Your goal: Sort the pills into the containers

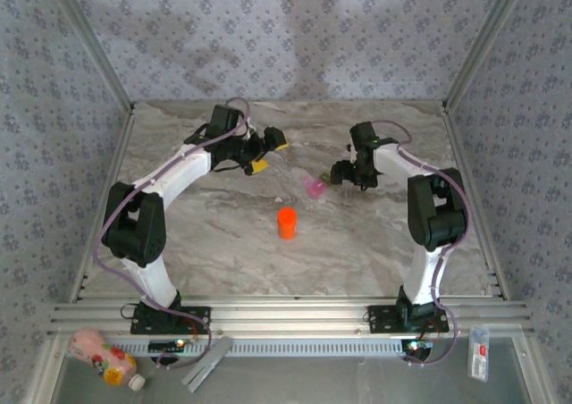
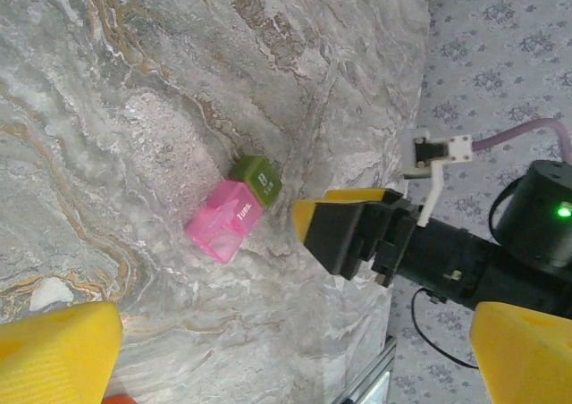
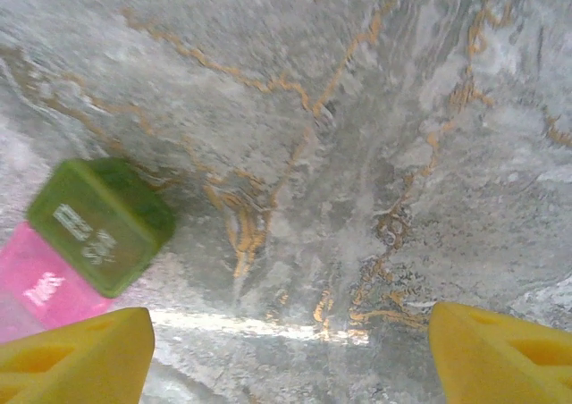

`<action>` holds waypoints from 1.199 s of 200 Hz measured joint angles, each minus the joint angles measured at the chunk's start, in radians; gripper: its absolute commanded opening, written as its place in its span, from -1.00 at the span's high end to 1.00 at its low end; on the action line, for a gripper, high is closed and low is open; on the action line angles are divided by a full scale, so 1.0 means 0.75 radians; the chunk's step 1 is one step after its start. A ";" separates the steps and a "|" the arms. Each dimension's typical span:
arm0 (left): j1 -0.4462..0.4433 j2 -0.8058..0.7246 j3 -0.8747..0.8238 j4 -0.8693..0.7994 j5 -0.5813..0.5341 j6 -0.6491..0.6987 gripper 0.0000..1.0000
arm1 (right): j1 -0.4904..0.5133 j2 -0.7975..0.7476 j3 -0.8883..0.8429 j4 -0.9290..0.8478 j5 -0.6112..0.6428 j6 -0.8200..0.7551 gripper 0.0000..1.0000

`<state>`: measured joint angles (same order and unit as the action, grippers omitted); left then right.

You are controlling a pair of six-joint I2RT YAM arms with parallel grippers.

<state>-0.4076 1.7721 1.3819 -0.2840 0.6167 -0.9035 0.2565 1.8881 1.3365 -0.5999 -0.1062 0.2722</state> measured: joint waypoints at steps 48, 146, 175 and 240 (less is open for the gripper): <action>0.004 -0.009 -0.002 0.001 -0.001 0.000 -0.99 | 0.034 0.127 0.338 -0.043 0.008 0.000 -0.63; 0.004 -0.015 -0.019 0.003 -0.001 -0.010 -0.99 | 0.163 0.391 0.500 -0.178 0.137 0.000 -0.61; 0.004 -0.015 -0.020 0.007 -0.001 -0.010 -1.00 | 0.172 0.378 0.424 -0.149 0.161 -0.001 -0.60; 0.004 -0.019 -0.036 0.017 -0.001 -0.011 -0.99 | 0.184 0.252 0.227 -0.073 0.173 0.010 -0.58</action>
<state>-0.4049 1.7576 1.3552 -0.2710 0.6163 -0.9115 0.3943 2.0769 1.5070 -0.6548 0.0238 0.2798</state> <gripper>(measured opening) 0.996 0.794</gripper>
